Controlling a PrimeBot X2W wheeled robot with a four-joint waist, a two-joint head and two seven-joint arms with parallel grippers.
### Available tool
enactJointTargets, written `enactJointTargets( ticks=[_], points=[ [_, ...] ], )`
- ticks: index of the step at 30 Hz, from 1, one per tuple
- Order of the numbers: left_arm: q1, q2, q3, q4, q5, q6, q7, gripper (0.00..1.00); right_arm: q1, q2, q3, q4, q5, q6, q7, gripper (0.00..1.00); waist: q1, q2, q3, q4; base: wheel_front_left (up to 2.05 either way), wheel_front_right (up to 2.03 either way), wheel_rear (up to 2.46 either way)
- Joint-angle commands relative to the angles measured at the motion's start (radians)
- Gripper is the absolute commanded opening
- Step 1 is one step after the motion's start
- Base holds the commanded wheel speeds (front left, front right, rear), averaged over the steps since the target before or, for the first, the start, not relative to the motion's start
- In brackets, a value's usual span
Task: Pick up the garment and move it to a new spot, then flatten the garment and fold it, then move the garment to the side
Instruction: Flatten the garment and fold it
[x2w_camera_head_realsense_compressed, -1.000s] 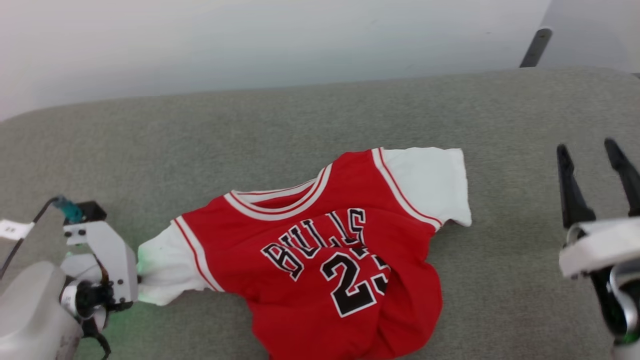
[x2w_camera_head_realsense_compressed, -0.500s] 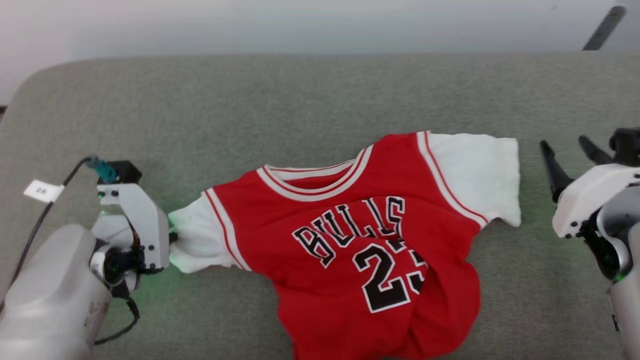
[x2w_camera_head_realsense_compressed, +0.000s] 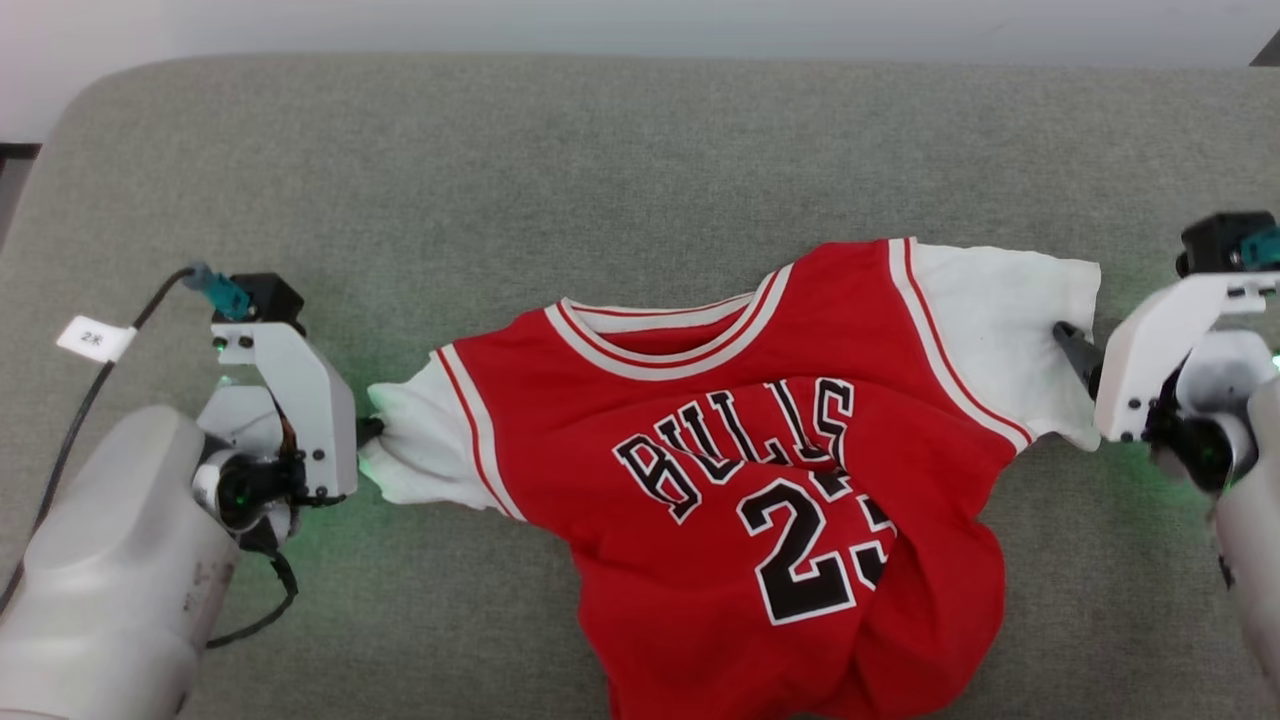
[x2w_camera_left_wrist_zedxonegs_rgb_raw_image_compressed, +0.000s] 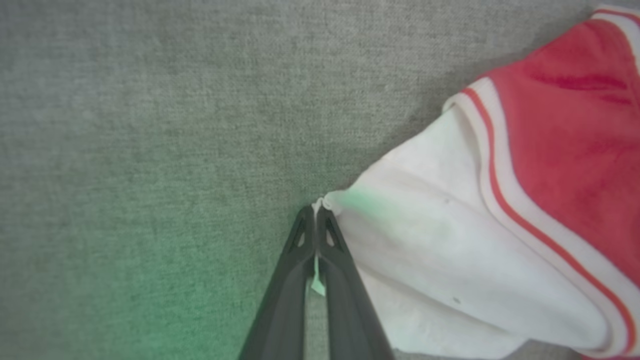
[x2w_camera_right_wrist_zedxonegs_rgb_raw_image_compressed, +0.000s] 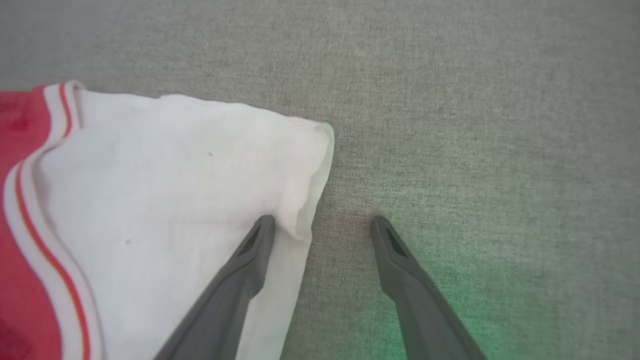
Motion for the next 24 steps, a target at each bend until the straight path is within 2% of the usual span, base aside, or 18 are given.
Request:
enactJointTargets(
  ticks=[1,2,3,11,24],
  points=[
    [0.021,-0.019,-0.017,0.031,-0.001,0.006,-0.001,0.0,0.021,0.017,0.024,0.049,0.009,-0.001,0.045,0.49,0.0,-0.0001,0.005,0.004,0.0,0.0,0.0],
    [0.019,-0.02,-0.019,0.036,0.0,0.005,-0.001,0.0,0.013,0.023,0.029,0.063,0.016,-0.001,0.059,0.09,0.0,-0.0001,0.006,0.004,0.0,0.0,0.0],
    [0.017,-0.021,-0.021,0.041,0.0,0.003,-0.001,0.0,0.003,0.023,0.034,0.076,0.021,-0.001,0.071,0.0,0.0,-0.0001,0.006,0.005,0.0,0.0,0.0],
    [-0.049,-0.012,-0.024,0.068,0.002,-0.004,0.018,0.0,-0.08,0.003,0.063,0.107,0.079,-0.001,0.099,0.0,0.0,-0.0001,-0.028,0.007,0.0,0.0,0.0],
    [-0.29,0.025,-0.029,-0.012,0.066,0.003,-0.007,0.0,-0.187,-0.08,0.162,-0.065,0.194,-0.001,0.014,0.0,0.0,-0.0001,-0.233,-0.031,0.0,0.0,0.0]
  ],
)
